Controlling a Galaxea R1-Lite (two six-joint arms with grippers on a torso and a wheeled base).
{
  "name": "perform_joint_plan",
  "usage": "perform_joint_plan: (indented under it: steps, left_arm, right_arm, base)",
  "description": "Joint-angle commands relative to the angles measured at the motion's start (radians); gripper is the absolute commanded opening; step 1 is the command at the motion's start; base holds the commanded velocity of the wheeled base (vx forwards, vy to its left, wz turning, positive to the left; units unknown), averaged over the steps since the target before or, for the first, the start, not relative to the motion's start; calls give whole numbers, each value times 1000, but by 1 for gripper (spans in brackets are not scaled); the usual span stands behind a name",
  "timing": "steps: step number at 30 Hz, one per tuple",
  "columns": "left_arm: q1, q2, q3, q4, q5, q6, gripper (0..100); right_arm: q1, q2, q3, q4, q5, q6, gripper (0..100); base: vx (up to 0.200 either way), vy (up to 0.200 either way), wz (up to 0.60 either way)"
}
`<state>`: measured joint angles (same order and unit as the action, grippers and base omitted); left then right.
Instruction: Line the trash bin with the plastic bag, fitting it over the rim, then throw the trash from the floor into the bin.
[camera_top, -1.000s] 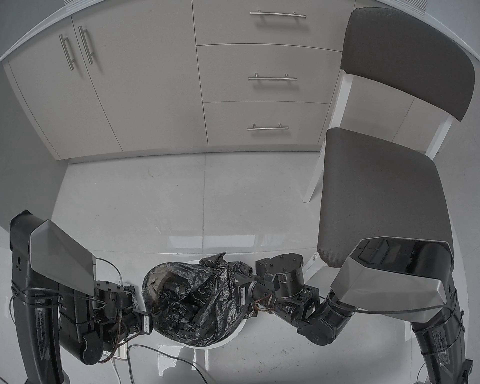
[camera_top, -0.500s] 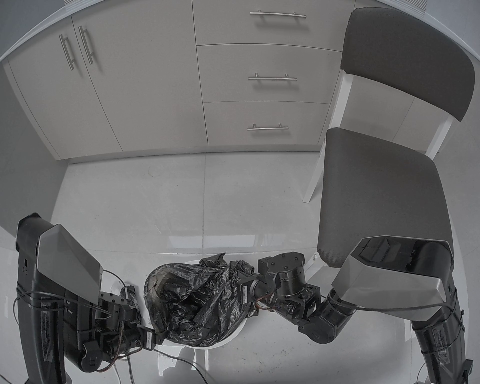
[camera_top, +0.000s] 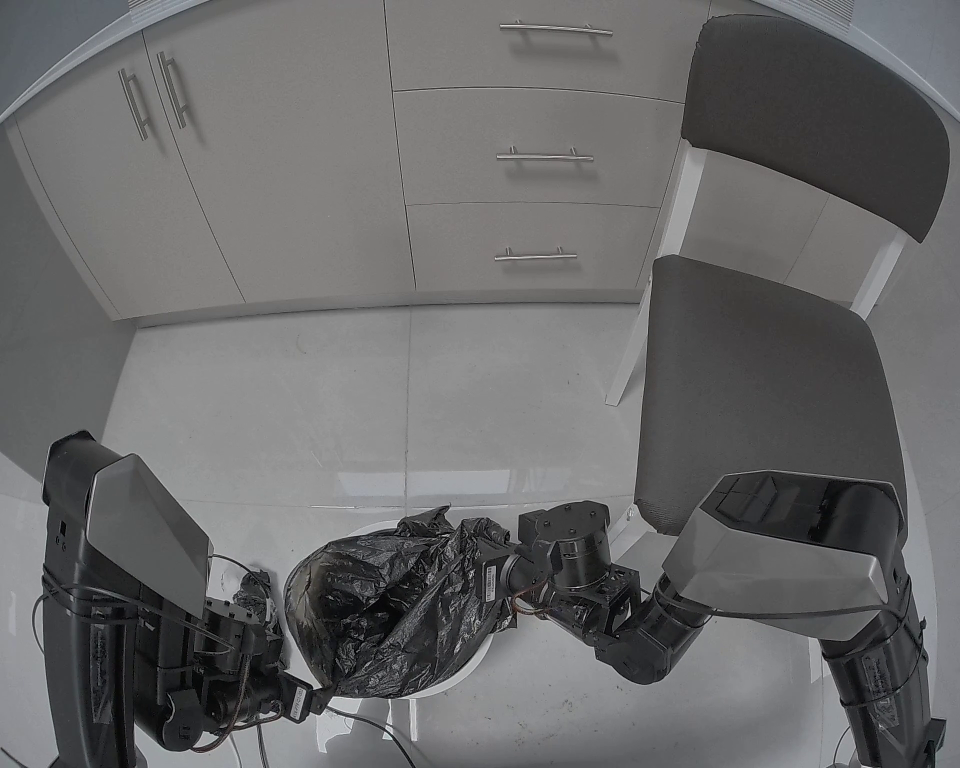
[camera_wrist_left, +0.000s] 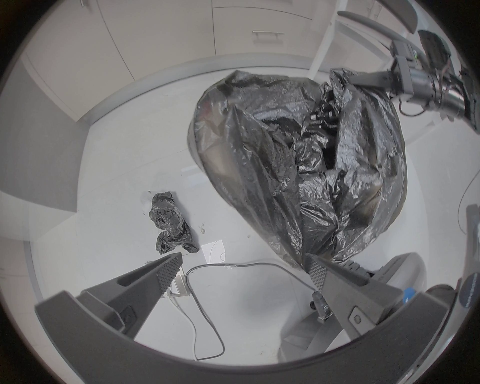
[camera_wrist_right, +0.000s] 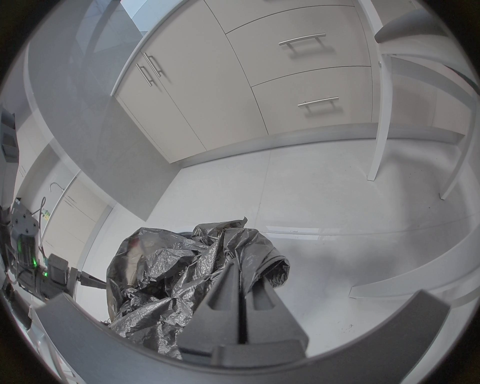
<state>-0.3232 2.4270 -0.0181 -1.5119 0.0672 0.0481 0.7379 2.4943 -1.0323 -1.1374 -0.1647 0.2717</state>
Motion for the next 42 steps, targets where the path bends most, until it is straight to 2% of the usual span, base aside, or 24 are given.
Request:
perform_joint_plan:
  steps: [1, 11, 21, 26, 36, 42]
  left_arm:
    - [1, 32, 18, 9, 0, 16, 100]
    - [-5, -29, 18, 145, 0, 61, 100]
    - [1, -9, 18, 128, 0, 58, 100]
    - [35, -71, 15, -8, -3, 41, 100]
    - [98, -117, 18, -16, -41, 13, 100]
    - [92, -120, 18, -2, -56, 10, 100]
  right_arm:
    - [-6, 9, -2, -1, -1, 4, 0]
    - [-9, 31, -11, -4, 1, 6, 0]
    - [-11, 31, -11, -4, -1, 6, 0]
    - [-11, 23, -12, -4, -1, 6, 0]
    - [-11, 25, -12, -4, -3, 6, 0]
    - [-12, 26, -9, -2, -3, 4, 0]
  base:
    - [0, 0, 0]
    - [0, 0, 0]
    - [0, 0, 0]
    - [0, 0, 0]
    - [0, 0, 0]
    - [0, 0, 0]
